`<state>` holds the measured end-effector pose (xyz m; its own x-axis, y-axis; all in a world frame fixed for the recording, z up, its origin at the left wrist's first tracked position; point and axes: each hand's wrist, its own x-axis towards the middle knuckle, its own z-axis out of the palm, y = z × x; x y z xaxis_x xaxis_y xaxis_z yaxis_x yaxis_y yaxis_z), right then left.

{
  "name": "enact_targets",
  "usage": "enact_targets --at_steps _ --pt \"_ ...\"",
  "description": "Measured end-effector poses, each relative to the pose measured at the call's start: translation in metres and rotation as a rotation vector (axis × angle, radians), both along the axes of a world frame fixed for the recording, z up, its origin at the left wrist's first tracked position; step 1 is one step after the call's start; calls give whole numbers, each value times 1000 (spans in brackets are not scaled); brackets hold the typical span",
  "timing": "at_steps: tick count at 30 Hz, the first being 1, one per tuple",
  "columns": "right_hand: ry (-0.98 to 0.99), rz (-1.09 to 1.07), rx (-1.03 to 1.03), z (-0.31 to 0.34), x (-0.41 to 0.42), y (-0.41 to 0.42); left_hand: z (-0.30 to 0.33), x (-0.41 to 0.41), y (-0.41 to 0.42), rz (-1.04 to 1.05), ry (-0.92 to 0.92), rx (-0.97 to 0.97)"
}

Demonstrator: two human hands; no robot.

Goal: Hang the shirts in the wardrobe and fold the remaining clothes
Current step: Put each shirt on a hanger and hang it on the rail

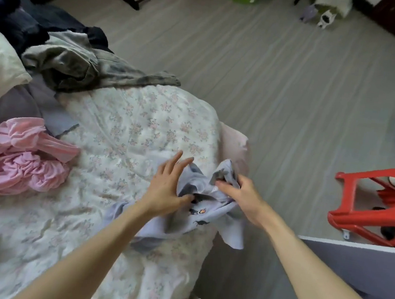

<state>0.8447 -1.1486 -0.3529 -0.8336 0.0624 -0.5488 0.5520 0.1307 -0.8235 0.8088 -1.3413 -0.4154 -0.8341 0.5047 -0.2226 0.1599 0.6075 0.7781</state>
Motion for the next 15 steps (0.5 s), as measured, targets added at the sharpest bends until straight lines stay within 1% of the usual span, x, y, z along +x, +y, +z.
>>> enact_targets --at_steps 2,3,4,5,6,9,12,13,15 --pt "46 -51 -42 30 12 28 18 -10 33 -200 51 -173" --pt "69 -92 -67 42 19 40 27 -9 49 -263 71 -230" --pt "112 -149 -51 64 33 63 46 -6 78 -310 130 -227" --pt "118 -167 -59 67 35 67 51 -6 83 -285 131 -192" --pt "150 -229 -31 85 49 87 68 -1 105 -284 130 -123" --pt "270 -473 39 118 94 138 107 13 151 -360 161 -22" --pt "413 -695 247 147 161 197 150 36 210 -480 117 58" --pt "422 -747 319 153 186 216 163 47 230 -528 91 74" --pt "375 -836 470 159 240 253 187 75 271 -631 81 123"
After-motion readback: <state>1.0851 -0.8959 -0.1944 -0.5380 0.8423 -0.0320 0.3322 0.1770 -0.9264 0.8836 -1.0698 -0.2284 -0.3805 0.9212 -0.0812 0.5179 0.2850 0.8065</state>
